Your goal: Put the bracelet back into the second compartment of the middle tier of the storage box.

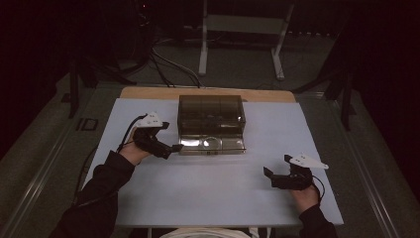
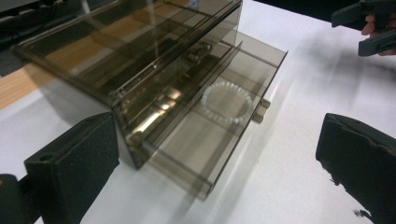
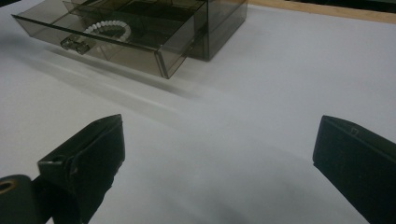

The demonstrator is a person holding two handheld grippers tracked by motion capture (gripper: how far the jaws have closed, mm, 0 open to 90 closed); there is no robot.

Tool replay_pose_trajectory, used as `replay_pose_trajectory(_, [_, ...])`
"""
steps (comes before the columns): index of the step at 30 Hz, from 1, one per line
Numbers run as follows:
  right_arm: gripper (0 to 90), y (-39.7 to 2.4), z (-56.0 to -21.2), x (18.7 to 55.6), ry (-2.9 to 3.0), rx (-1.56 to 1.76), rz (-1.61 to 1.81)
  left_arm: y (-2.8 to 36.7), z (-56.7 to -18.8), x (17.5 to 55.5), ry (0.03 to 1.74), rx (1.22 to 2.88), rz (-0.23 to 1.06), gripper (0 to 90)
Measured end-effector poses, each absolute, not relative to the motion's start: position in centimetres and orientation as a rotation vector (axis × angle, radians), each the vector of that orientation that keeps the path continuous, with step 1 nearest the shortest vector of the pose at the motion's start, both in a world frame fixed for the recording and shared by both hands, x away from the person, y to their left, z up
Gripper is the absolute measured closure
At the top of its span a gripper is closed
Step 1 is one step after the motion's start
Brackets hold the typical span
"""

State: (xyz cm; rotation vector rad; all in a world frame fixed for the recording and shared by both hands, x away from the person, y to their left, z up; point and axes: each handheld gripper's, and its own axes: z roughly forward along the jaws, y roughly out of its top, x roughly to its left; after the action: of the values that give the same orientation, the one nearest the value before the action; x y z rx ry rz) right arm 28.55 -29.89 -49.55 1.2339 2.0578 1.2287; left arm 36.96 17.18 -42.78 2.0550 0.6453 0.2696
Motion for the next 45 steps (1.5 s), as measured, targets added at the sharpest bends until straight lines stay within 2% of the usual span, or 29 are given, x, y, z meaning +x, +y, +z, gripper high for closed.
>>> replay_pose_trajectory(11, [1.9,-29.9,-49.5,28.5,2.056,1.235,1.224,20.1,-44.9,35.4,0.729,2.012,0.271,0.9])
replay_pose_trajectory(30, [1.9,-29.8,-49.6,28.6,2.061,1.237,1.226,22.7,-49.4,32.4,0.837,2.023,0.28,0.9])
replay_pose_trajectory(45, [1.9,-29.8,-49.6,28.5,2.058,1.232,1.222,24.1,-50.6,30.7,0.884,2.012,0.318,0.9])
